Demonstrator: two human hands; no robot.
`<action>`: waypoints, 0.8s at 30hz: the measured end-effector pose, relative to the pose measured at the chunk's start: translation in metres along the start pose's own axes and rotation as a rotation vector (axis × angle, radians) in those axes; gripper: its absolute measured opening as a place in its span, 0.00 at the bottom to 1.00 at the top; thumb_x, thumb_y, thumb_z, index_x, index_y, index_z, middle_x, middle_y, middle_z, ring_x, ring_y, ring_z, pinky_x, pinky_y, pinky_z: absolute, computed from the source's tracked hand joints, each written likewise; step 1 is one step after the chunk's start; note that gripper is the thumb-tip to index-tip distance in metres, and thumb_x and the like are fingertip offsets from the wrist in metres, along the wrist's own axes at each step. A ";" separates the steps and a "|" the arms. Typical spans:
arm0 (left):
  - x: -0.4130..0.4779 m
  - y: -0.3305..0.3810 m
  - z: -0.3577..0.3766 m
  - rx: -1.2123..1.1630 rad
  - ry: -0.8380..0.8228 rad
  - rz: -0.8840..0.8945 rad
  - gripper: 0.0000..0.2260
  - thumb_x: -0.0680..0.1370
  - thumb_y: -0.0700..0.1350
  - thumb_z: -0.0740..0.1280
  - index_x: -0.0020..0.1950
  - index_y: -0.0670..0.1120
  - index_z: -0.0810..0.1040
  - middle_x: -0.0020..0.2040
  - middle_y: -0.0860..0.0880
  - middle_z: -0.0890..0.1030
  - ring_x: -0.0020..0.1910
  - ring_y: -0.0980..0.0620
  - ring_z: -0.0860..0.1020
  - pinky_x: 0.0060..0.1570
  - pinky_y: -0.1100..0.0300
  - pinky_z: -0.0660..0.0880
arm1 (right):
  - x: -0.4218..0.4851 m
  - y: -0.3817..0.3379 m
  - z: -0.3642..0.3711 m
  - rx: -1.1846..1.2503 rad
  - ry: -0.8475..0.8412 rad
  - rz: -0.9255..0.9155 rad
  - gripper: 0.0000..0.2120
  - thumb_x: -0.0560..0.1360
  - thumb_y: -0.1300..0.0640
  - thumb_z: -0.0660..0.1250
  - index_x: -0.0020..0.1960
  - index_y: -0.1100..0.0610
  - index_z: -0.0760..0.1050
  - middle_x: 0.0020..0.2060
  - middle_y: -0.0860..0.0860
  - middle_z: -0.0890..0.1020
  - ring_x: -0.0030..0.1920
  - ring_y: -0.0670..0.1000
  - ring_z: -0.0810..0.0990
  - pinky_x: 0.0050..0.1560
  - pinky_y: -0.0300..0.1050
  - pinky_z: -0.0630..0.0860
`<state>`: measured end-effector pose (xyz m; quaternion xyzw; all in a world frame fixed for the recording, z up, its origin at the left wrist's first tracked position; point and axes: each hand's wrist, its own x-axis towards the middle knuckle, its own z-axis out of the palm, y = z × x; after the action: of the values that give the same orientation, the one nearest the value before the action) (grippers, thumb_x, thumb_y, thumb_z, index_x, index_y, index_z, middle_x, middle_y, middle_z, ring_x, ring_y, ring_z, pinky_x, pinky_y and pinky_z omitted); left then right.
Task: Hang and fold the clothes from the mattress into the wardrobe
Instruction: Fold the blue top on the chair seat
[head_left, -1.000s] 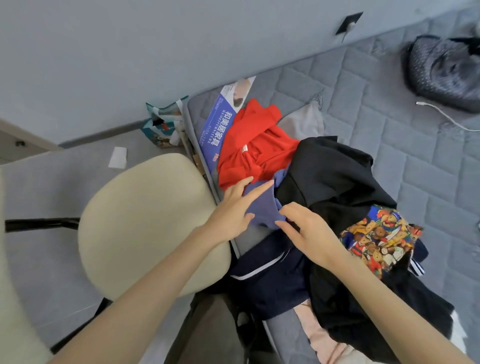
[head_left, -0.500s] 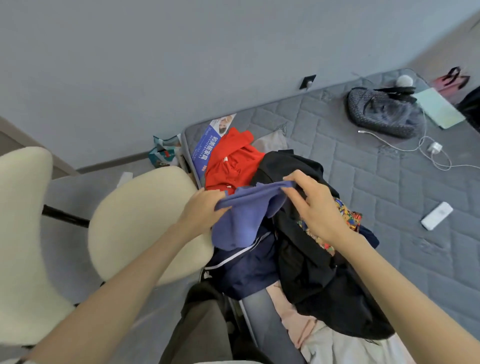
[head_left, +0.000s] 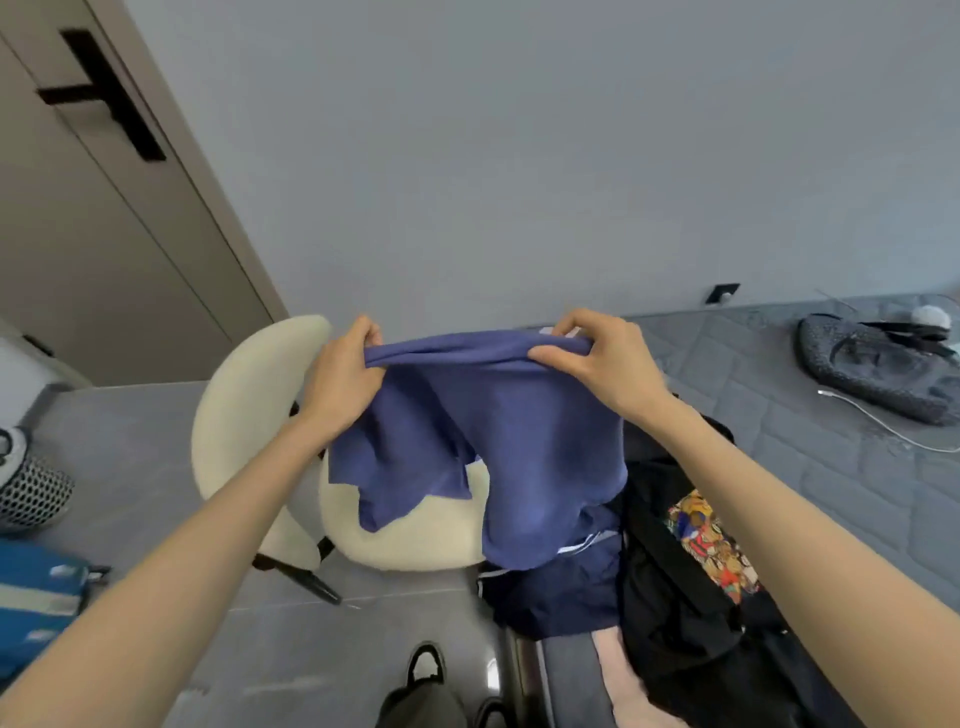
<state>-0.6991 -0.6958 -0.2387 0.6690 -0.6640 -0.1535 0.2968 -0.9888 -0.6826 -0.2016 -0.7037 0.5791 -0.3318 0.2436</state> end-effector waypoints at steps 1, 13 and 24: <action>0.000 -0.007 -0.010 0.029 0.002 -0.003 0.10 0.70 0.33 0.61 0.43 0.47 0.68 0.35 0.48 0.74 0.37 0.41 0.72 0.35 0.51 0.68 | 0.005 -0.006 0.003 -0.054 -0.084 0.024 0.15 0.66 0.41 0.75 0.41 0.51 0.78 0.33 0.47 0.81 0.34 0.47 0.75 0.37 0.45 0.71; 0.043 -0.101 -0.041 0.293 -0.214 -0.089 0.06 0.73 0.35 0.61 0.42 0.46 0.73 0.41 0.46 0.78 0.40 0.44 0.73 0.36 0.56 0.65 | 0.079 -0.023 0.056 -0.362 0.015 0.168 0.20 0.67 0.67 0.58 0.53 0.53 0.79 0.48 0.59 0.82 0.51 0.63 0.78 0.41 0.49 0.70; 0.151 -0.109 -0.027 0.348 -0.136 -0.225 0.09 0.76 0.35 0.57 0.46 0.44 0.75 0.47 0.43 0.77 0.45 0.40 0.74 0.38 0.54 0.65 | 0.169 0.013 0.089 -0.183 -0.025 0.486 0.21 0.70 0.70 0.56 0.59 0.57 0.76 0.53 0.61 0.81 0.54 0.64 0.79 0.53 0.52 0.75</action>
<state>-0.5850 -0.8445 -0.2551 0.7680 -0.6202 -0.1134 0.1124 -0.9122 -0.8539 -0.2388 -0.5671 0.7557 -0.2010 0.2587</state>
